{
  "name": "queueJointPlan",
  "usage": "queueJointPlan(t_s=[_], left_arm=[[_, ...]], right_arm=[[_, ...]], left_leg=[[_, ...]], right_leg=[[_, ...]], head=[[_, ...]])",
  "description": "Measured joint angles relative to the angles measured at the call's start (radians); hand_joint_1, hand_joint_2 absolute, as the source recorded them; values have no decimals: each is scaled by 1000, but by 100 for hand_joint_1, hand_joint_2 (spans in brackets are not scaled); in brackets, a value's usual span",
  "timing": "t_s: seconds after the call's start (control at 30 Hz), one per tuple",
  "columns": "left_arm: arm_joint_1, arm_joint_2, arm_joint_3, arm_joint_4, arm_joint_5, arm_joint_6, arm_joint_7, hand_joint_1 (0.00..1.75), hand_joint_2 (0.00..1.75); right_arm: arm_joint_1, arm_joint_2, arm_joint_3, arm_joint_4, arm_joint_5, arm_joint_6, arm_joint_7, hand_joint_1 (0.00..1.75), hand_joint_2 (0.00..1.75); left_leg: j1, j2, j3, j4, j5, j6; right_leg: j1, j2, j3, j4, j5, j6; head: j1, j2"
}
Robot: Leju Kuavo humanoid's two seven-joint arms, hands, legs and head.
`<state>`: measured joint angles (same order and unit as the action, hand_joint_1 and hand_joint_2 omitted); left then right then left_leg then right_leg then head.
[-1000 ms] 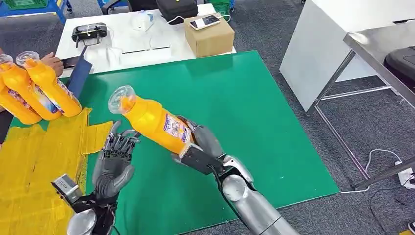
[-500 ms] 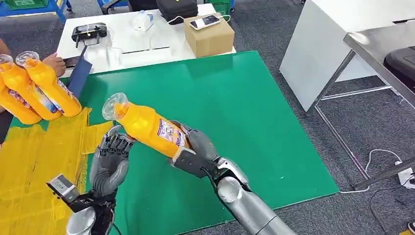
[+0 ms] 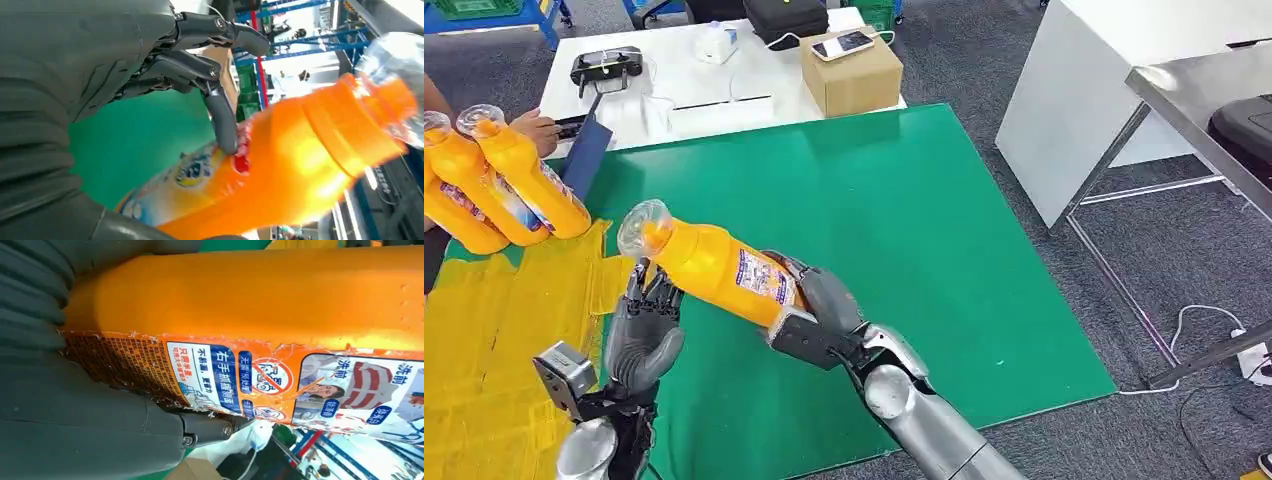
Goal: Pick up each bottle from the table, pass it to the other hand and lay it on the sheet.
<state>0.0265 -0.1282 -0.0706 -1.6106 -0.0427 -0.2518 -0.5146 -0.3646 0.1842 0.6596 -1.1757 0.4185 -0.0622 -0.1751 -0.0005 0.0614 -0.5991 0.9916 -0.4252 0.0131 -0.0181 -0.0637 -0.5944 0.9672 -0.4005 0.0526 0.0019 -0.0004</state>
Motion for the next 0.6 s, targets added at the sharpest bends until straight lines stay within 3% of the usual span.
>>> queueJointPlan(t_s=[0.6], left_arm=[[11, -11, 57, 8, 2, -13, 1, 0, 175]], right_arm=[[45, -35, 30, -113, 23, -14, 17, 175, 175]], left_leg=[[0, 0, 0, 0, 0, 0]], right_leg=[[0, 0, 0, 0, 0, 0]], head=[[0, 0]])
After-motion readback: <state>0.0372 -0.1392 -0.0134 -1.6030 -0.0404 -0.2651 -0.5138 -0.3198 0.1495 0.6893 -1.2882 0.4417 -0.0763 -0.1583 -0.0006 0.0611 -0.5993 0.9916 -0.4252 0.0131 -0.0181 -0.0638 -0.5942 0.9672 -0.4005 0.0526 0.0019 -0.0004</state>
